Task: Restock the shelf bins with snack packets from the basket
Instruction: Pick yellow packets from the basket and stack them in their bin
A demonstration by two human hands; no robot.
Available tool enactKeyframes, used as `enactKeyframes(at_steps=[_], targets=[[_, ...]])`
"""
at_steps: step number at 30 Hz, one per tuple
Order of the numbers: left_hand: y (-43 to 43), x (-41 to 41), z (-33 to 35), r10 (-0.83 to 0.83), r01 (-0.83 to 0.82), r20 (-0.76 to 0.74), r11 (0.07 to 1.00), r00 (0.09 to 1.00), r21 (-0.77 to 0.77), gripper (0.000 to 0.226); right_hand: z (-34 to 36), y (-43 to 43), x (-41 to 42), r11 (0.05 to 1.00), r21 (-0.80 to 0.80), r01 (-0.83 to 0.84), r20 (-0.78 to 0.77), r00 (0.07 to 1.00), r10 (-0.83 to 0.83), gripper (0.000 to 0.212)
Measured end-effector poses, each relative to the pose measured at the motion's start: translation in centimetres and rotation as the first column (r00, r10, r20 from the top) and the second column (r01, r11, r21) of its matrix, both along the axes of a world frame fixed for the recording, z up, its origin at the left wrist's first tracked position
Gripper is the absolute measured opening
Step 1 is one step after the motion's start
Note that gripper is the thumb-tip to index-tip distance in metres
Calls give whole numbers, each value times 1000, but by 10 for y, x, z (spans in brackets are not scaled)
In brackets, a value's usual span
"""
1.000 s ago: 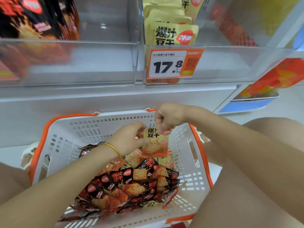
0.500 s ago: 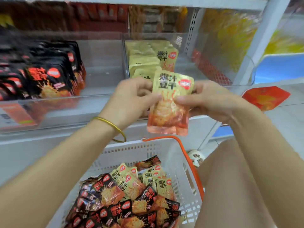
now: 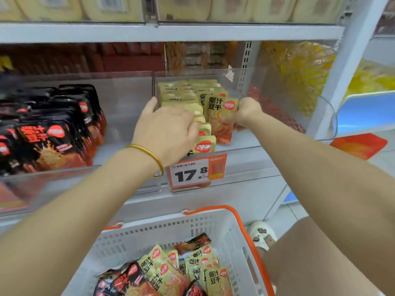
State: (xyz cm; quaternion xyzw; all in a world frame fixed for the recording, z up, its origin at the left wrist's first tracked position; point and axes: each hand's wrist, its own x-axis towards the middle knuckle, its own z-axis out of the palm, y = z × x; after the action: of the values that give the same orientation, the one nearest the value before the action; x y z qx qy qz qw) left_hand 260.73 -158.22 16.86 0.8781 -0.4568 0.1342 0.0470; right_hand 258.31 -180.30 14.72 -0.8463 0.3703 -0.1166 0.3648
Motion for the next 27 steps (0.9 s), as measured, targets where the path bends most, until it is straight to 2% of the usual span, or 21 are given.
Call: enactKeyframes(at_steps=[2, 4, 9, 12, 14, 17, 20, 22, 23, 25, 27], targets=[[0, 0, 0, -2, 2, 17, 1000, 1000, -6, 65, 0, -3, 7, 998, -54, 20, -16, 1000, -21, 34], [0, -2, 1, -4, 4, 21, 1000, 1000, -12, 65, -1, -3, 16, 998, -61, 6, 36, 999, -4, 28], [1, -2, 0, -10, 10, 26, 1000, 1000, -21, 65, -14, -3, 37, 998, -57, -38, 42, 998, 41, 41], [0, -1, 1, -12, 12, 7, 1000, 1000, -17, 63, -7, 4, 30, 999, 4, -41, 23, 999, 41, 37], [0, -1, 1, -17, 17, -19, 999, 1000, -35, 55, -1, 6, 23, 999, 31, -39, 8, 999, 38, 28], [6, -2, 2, -49, 50, 12, 984, 999, -171, 53, 15, 14, 6, 999, 3, -36, 14, 999, 36, 28], [29, -15, -3, -132, 169, 120, 904, 984, -392, 42, 38, 35, -26, 995, -95, -25, 165, 986, 40, 32], [53, -34, -15, -176, 223, 137, 818, 975, -530, 33, 54, 62, -63, 985, -136, -106, 279, 950, 141, 32], [66, -45, -25, -198, 236, 127, 797, 972, -556, 30, 56, 78, -81, 971, -133, -197, 281, 932, 227, 29], [86, -62, -53, -239, 233, 56, 826, 969, -513, 29, 43, 111, -105, 903, -96, -419, 137, 893, 429, 24], [101, -72, -89, -254, 212, -58, 894, 965, -394, 28, 3, 138, -107, 800, 33, -599, -166, 786, 595, 21]])
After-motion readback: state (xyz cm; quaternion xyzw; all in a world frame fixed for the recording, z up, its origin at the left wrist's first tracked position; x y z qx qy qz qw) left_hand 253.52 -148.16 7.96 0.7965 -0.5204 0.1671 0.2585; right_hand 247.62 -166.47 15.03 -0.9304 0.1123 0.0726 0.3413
